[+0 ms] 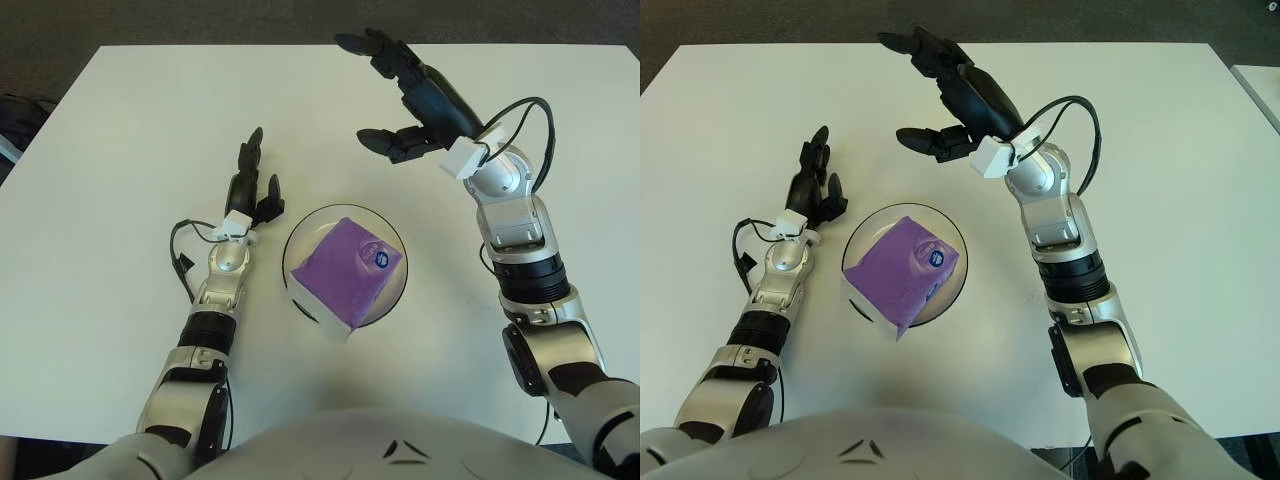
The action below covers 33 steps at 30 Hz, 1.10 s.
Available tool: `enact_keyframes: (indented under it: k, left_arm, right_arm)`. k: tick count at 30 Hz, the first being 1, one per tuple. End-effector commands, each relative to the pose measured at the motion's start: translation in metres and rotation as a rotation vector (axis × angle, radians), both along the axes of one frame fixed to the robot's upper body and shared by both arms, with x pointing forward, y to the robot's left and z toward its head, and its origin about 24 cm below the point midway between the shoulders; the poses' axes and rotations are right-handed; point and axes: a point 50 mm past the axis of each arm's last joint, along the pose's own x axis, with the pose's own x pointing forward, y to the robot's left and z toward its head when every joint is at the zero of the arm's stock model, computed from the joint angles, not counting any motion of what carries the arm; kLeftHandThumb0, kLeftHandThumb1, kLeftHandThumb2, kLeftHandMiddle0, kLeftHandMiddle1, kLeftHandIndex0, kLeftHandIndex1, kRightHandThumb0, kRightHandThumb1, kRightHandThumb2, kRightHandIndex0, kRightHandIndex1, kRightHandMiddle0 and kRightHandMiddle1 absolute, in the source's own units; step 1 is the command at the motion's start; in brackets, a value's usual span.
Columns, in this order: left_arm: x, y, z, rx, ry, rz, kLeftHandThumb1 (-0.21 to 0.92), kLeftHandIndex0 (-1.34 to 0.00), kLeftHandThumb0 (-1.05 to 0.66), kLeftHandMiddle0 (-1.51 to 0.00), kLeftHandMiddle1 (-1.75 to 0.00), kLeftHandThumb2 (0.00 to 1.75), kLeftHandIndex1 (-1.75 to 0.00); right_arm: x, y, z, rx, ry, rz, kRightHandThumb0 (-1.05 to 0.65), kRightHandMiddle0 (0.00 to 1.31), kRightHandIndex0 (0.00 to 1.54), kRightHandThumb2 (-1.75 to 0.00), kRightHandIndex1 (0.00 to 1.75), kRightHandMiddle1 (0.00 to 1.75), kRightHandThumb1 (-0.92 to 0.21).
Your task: Put the tissue paper into the plate.
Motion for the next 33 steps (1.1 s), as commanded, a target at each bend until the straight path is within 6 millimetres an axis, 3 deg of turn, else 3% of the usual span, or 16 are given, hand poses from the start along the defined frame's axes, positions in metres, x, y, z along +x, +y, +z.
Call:
enact_keyframes:
  k: [1,13,22,33]
  left_arm:
    - [-0.041,0.007,-0.071,0.01,0.27,0.042,0.92,0.0,-0.82,-0.09,-0.14,0.87,-0.3]
    - [-0.041,0.005,-0.07,0.007,0.259,0.045,0.92,0.0,-0.8,-0.08,-0.12,0.87,-0.3]
    - [-0.04,0.005,-0.07,0.012,0.257,0.05,0.92,0.0,-0.8,-0.08,-0.11,0.88,-0.28]
    - [-0.04,0.005,-0.068,0.0,0.249,0.052,0.92,0.0,-0.79,-0.08,-0.1,0.87,-0.29]
  right_arm:
    - [0.001,-0.009,0.006,0.085,0.001,-0.031,-0.95,0.0,0.18,-0.65,0.13,0.48,-0.92]
    - [0.025,-0.037,-0.019,0.317,0.043,-0.209,-0.93,0.0,0.19,-0.64,0.15,0.58,-0.92]
    - [0.033,-0.047,-0.041,0.56,0.132,-0.185,-0.82,0.0,0.19,-0.53,0.21,0.59,-0.92]
    - [0.038,-0.064,-0.06,0.651,0.175,-0.237,-0.75,0.0,0.19,-0.51,0.25,0.72,-0.92]
